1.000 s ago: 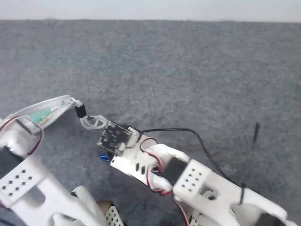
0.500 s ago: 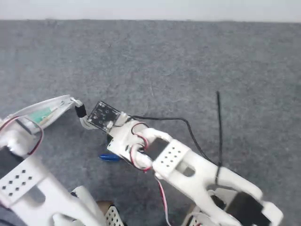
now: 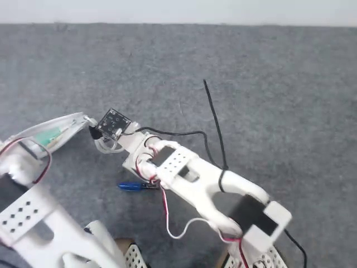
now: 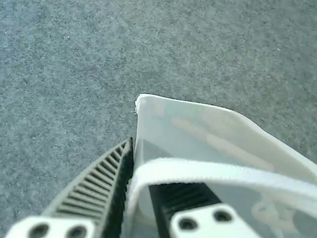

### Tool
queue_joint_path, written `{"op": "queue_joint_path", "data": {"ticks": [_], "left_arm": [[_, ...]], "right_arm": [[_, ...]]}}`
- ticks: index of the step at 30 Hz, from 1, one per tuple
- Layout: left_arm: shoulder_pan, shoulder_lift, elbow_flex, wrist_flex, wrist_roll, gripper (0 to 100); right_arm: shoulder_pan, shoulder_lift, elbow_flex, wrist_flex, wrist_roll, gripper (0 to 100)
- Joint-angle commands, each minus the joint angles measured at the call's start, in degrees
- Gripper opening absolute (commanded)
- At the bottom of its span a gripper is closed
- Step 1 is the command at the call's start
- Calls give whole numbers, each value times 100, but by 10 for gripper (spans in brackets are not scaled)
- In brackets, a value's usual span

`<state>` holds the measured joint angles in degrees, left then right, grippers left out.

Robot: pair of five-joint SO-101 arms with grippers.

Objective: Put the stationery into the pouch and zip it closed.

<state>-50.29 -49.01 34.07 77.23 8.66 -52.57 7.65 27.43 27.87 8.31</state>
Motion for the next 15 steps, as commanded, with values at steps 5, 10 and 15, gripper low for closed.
{"op": "queue_joint_path", "data": {"ticks": [5, 10, 15], "left_arm": [[-53, 35, -145, -167, 88, 10], [-53, 35, -145, -158, 88, 10], [-53, 35, -145, -158, 79, 10]], "right_arm": [[136, 585, -651, 22, -44, 184], [224, 1015, -932, 31, -44, 183], [321, 1341, -1591, 1007, -44, 130]]}}
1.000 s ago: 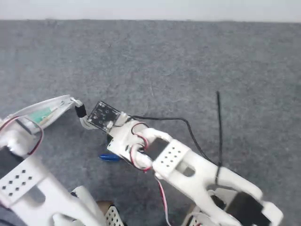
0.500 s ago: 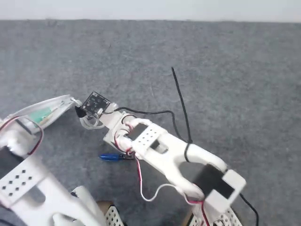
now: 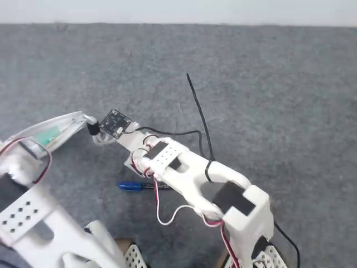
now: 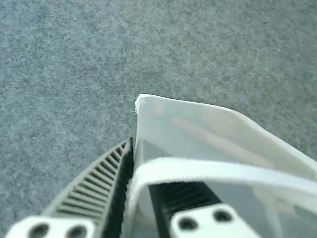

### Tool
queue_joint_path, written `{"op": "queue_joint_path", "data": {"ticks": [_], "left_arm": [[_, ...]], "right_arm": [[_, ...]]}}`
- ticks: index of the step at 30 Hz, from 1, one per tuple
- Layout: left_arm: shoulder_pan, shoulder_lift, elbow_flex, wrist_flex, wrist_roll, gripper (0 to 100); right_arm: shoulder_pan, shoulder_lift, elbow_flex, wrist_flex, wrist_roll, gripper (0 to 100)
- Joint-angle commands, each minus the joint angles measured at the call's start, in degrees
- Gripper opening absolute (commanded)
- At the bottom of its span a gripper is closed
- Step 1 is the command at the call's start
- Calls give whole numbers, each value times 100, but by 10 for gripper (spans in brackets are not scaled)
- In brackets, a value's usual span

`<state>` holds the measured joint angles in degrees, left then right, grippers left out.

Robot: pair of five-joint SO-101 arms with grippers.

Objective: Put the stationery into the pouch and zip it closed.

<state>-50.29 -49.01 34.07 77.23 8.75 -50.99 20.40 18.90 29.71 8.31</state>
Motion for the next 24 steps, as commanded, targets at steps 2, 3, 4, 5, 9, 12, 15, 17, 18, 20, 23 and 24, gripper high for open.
{"op": "queue_joint_path", "data": {"ticks": [2, 3, 4, 5, 9, 12, 15, 17, 18, 20, 23, 24], "left_arm": [[-53, 35, -145, -158, 70, 10], [-53, 35, -145, -158, 70, 10], [-53, 35, -145, -158, 62, 10], [-53, 35, -145, -158, 62, 10], [-53, 35, -145, -158, 53, 10], [-53, 35, -145, -158, 53, 10], [-53, 35, -145, -158, 53, 10], [-53, 35, -136, -167, 53, 10], [-53, 35, -136, -167, 53, 10], [-53, 35, -136, -167, 53, 10], [-53, 35, -136, -167, 53, 10], [-53, 35, -136, -158, 53, 10]], "right_arm": [[171, 145, -1143, 1420, -44, 74], [189, 163, -1301, 1675, -44, 52], [215, 180, -1442, 1903, -44, 36], [233, 180, -1521, 2062, -44, 29], [409, 145, -1565, 2281, -44, 25], [523, 145, -1556, 2290, -44, 24], [541, 171, -1547, 2527, 176, 23], [549, 145, -1547, 2809, 360, 23], [602, 127, -1565, 2967, 396, 23], [716, 127, -1582, 3196, 440, 23], [875, 119, -1582, 3407, 440, 23], [919, 101, -1582, 3486, 440, 23]]}}
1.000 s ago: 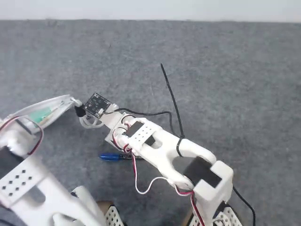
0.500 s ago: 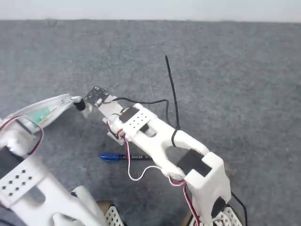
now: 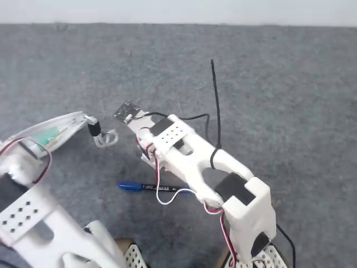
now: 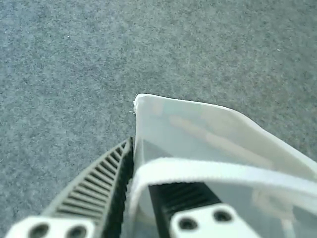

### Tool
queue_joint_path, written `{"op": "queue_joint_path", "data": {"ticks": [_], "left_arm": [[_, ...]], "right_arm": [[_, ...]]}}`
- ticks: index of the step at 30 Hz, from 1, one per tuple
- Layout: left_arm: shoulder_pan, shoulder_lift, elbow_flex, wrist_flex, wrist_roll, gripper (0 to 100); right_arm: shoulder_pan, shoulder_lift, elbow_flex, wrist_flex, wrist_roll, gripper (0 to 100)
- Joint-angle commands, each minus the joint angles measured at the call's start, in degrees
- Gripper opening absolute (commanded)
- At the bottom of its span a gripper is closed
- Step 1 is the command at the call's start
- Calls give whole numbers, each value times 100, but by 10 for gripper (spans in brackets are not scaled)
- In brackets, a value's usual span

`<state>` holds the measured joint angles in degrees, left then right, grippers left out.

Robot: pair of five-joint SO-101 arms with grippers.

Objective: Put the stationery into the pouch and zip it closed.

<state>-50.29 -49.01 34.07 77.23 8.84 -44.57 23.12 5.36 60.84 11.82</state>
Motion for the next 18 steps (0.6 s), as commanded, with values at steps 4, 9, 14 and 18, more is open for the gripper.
{"op": "queue_joint_path", "data": {"ticks": [4, 9, 14, 18], "left_arm": [[-53, 35, -136, -158, 44, 10], [-35, 35, -136, -167, 44, 10], [-44, 35, -136, -167, 44, 10], [-44, 35, -136, -167, 44, 10]], "right_arm": [[382, -602, -220, 796, 88, 23], [585, -1191, -185, 1147, 88, 27], [585, -1226, -193, 1138, 88, 43], [585, -1253, -193, 1138, 88, 138]]}}
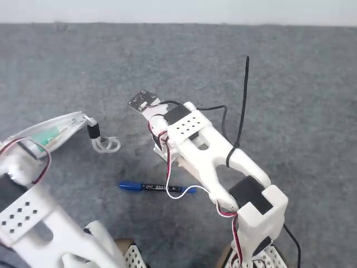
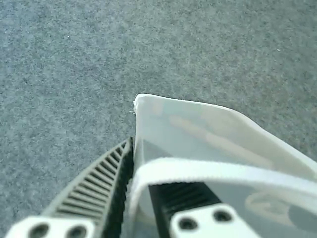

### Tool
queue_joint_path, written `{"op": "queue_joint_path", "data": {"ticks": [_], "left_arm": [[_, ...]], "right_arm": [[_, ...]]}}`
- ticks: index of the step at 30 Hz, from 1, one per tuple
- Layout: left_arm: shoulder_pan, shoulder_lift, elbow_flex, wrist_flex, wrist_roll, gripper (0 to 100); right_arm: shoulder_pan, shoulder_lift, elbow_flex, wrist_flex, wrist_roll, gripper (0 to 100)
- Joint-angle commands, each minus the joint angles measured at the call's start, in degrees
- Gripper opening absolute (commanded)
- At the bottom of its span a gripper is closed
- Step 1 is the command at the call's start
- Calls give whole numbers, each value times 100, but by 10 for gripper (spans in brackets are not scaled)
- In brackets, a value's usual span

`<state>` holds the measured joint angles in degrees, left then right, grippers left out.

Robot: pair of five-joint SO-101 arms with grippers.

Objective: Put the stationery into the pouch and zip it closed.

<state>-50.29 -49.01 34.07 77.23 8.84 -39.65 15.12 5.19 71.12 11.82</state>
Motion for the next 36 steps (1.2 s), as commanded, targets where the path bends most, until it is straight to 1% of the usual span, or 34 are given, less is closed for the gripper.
{"op": "queue_joint_path", "data": {"ticks": [1, 4, 9, 12, 17, 24, 26, 28, 30, 33, 36], "left_arm": [[-44, 35, -136, -167, 44, 10], [-44, 44, -136, -167, 44, 10], [-44, 53, -136, -167, 44, 10], [-44, 53, -136, -167, 35, 10], [-44, 44, -84, -176, 35, 10], [-44, 44, -84, -176, 35, 10], [-44, 44, -84, -176, 35, 10], [-44, 44, -84, -176, 35, 10], [-44, 44, -75, -176, 35, 10], [-44, 44, -75, -176, 35, 10], [-44, 44, -75, -176, 35, 10]], "right_arm": [[92, -444, -185, 101, 88, 157], [92, -426, -193, -31, 79, 161], [92, -365, -167, -593, 62, 97], [75, -101, -176, -866, 44, 76], [-13, 523, -211, -1262, 79, 74], [-22, 681, -211, -1244, 88, 72], [-4, 681, -211, -1244, 97, 47], [4, 673, -211, -1244, 299, 0], [4, 673, -211, -1235, 404, 13], [4, 646, -211, -1226, 404, 6], [101, 312, -211, -936, 404, 6]]}}
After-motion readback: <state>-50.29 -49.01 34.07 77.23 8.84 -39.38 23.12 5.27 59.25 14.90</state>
